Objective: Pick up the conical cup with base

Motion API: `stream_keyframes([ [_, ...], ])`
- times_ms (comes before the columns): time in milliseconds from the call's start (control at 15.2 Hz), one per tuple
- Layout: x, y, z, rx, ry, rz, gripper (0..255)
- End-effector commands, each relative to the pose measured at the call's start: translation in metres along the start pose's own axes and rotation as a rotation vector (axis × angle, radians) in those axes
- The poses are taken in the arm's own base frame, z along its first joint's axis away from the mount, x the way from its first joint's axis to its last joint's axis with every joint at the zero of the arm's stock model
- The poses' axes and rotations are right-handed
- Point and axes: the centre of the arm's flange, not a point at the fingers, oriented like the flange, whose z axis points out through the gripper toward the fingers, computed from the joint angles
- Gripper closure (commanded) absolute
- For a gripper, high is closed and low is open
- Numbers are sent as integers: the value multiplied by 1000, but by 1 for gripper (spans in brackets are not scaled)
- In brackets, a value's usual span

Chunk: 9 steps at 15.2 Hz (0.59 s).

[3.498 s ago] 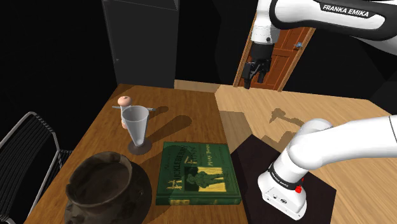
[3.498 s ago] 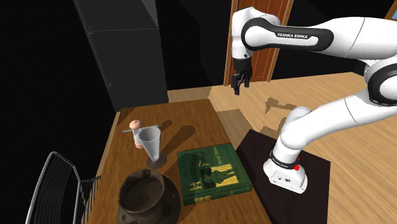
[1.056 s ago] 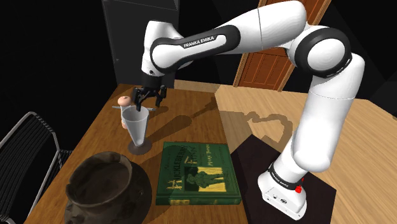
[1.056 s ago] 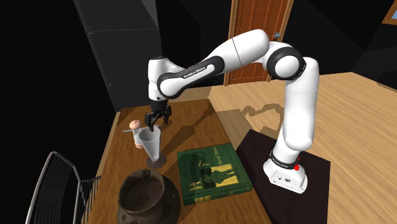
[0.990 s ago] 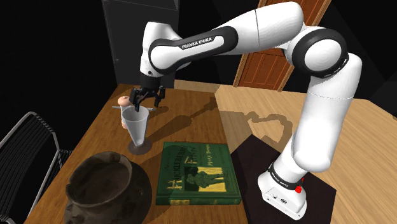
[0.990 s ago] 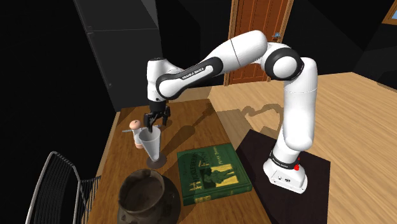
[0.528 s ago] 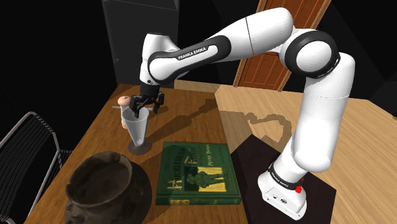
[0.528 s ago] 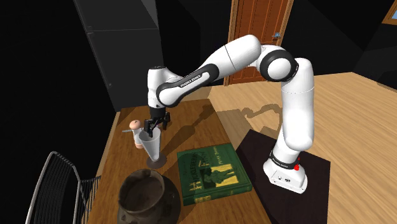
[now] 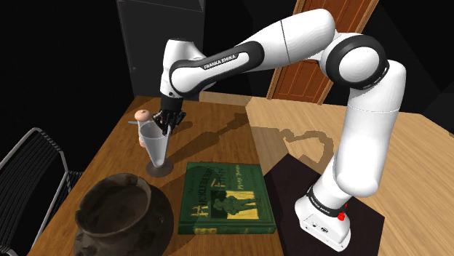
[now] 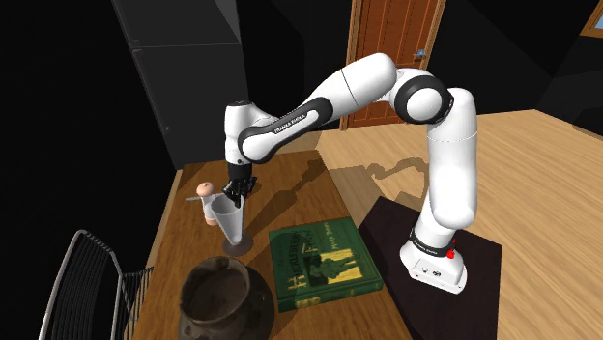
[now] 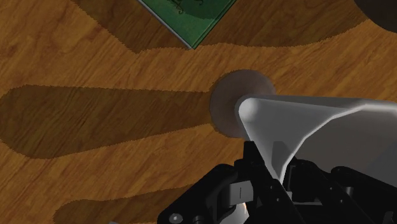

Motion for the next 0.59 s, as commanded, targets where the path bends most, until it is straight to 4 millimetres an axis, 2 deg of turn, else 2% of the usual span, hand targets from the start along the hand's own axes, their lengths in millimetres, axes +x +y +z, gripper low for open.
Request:
stream_keyframes([
  [0,0,0,0,0,0,0,255],
  [132,0,0,1,0,0,0,255],
  [528,0,-7,-30,0,0,0,255],
])
